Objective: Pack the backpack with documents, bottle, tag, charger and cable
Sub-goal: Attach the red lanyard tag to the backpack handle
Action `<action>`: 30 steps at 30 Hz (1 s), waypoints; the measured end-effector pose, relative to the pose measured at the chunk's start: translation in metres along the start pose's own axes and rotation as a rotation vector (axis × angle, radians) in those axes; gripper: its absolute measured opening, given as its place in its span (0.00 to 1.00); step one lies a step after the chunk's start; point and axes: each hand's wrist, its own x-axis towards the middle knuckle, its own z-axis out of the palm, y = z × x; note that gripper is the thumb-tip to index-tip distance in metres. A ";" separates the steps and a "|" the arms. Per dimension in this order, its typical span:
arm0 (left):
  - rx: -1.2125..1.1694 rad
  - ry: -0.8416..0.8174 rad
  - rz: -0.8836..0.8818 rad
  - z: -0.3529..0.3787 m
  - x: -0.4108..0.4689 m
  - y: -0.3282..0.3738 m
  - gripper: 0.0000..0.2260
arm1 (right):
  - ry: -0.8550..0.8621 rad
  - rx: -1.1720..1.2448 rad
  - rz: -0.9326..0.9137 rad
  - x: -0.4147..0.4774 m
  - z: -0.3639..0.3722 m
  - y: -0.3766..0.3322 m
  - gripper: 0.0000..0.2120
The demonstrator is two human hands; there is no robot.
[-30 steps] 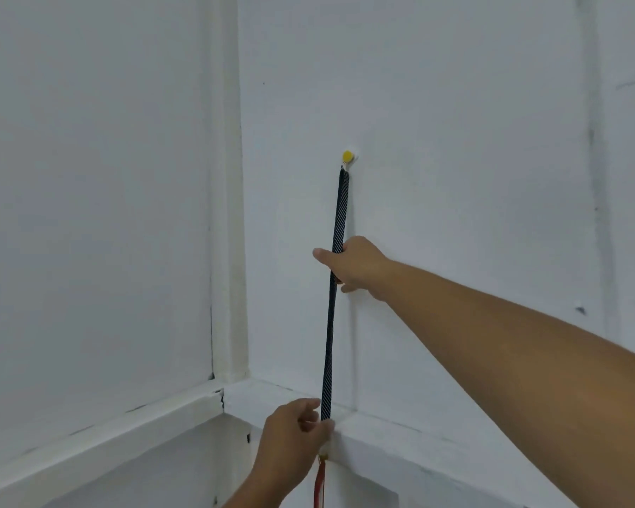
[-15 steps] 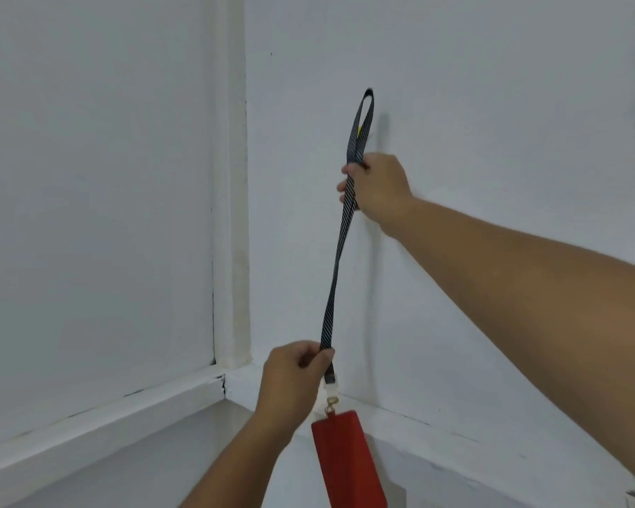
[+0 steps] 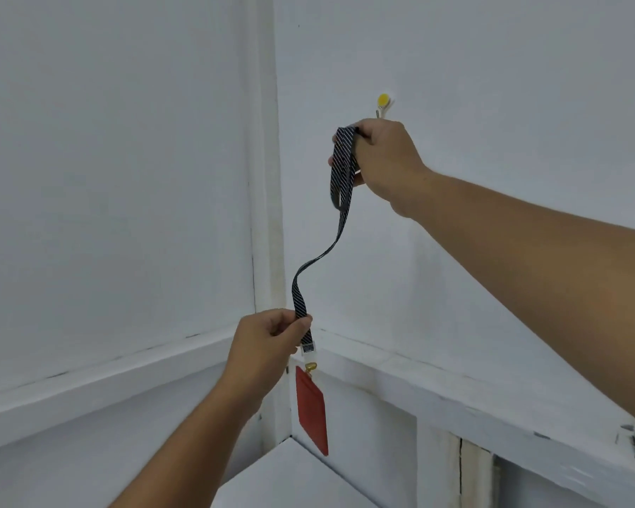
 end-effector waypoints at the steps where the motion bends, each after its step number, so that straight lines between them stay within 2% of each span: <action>1: 0.000 0.020 0.002 -0.005 -0.005 0.003 0.08 | -0.017 0.027 0.006 -0.003 0.003 -0.001 0.12; 6: 0.017 0.074 0.002 -0.040 -0.038 0.013 0.07 | -0.112 0.112 0.020 -0.023 0.038 -0.004 0.11; 12: 0.042 0.201 -0.055 -0.094 -0.102 0.017 0.07 | -0.333 0.311 0.039 -0.070 0.107 0.002 0.11; 15: 0.058 0.245 -0.111 -0.125 -0.142 0.023 0.08 | -0.455 0.355 0.115 -0.105 0.142 0.003 0.12; 16: 0.069 0.263 -0.124 -0.137 -0.155 0.026 0.08 | -0.561 0.313 0.165 -0.119 0.153 0.004 0.11; 17: 0.083 0.286 -0.135 -0.149 -0.168 0.028 0.08 | -0.730 0.210 0.210 -0.133 0.161 0.003 0.09; 18: 0.101 0.310 -0.147 -0.162 -0.180 0.030 0.08 | -0.946 0.037 0.239 -0.148 0.167 0.000 0.11; 20: 0.127 0.358 -0.190 -0.193 -0.206 0.034 0.07 | -1.357 -0.415 0.244 -0.184 0.182 -0.007 0.27; 21: 0.122 0.366 -0.214 -0.201 -0.209 0.035 0.07 | -1.443 -0.626 0.203 -0.199 0.183 -0.010 0.33; 22: 0.113 0.371 -0.246 -0.211 -0.218 0.036 0.08 | -1.446 -0.763 0.121 -0.217 0.186 -0.018 0.36; 23: 0.110 0.372 -0.270 -0.222 -0.228 0.037 0.08 | -1.401 -0.794 0.039 -0.238 0.192 -0.031 0.38; 24: 0.109 0.371 -0.285 -0.234 -0.237 0.038 0.08 | -1.368 -0.716 0.012 -0.262 0.197 -0.043 0.39; 28: 0.041 0.380 -0.307 -0.278 -0.271 0.043 0.07 | -1.401 -0.051 0.158 -0.366 0.216 -0.096 0.45; 30: 0.016 0.362 -0.314 -0.296 -0.288 0.048 0.07 | -1.311 0.052 0.173 -0.413 0.232 -0.116 0.41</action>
